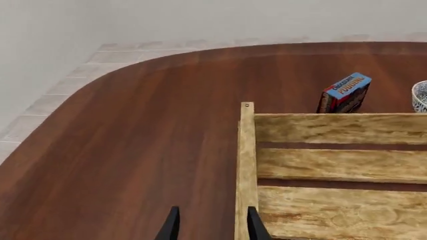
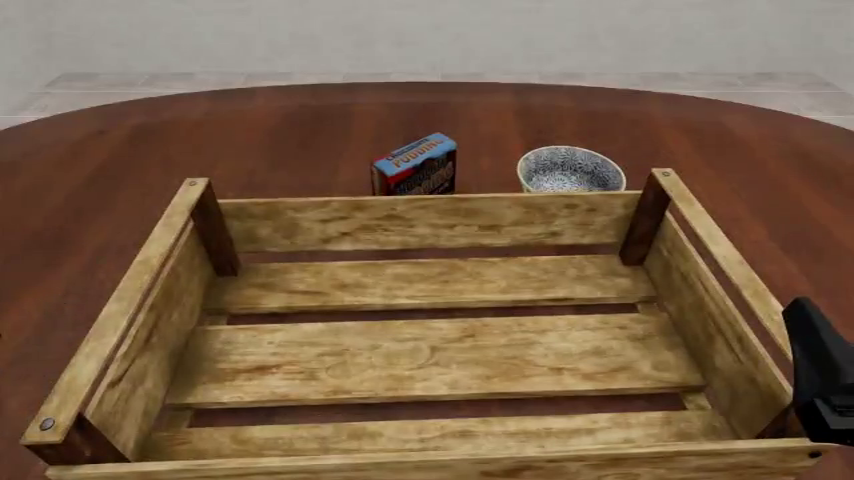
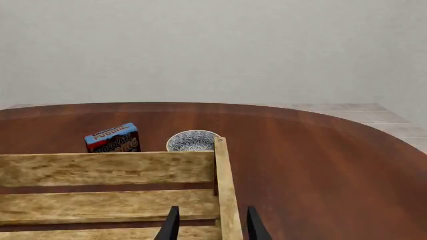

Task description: Pick up the salad dressing and put it in the tray.

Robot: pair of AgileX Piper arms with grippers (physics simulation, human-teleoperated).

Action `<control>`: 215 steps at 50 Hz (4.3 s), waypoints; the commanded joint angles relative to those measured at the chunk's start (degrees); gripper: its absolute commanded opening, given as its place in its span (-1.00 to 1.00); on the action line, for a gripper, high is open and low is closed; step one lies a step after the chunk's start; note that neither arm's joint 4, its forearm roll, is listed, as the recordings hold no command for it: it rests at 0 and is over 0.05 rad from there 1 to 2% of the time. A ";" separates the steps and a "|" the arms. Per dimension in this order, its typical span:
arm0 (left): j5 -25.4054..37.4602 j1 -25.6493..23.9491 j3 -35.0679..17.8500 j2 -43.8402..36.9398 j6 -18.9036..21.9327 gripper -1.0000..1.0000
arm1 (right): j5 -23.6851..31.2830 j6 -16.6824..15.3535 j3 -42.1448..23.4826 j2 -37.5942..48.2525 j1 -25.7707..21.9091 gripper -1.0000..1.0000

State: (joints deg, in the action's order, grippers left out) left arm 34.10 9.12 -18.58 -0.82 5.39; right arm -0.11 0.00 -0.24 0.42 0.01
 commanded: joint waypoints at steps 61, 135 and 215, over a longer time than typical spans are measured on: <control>-9.74 32.97 9.91 -14.63 7.57 1.00 | 0.00 0.01 0.00 0.00 0.01 1.00; -6.29 33.00 9.33 -8.53 3.01 -1.00 | 0.00 0.01 0.00 0.00 0.00 1.00; -14.89 -2.52 -24.27 -27.85 9.86 -1.00 | 0.00 0.01 0.00 -0.01 0.01 1.00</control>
State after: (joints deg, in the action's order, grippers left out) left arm 23.50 14.65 -39.79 -23.01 12.56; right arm -0.11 0.00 -0.25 0.43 0.01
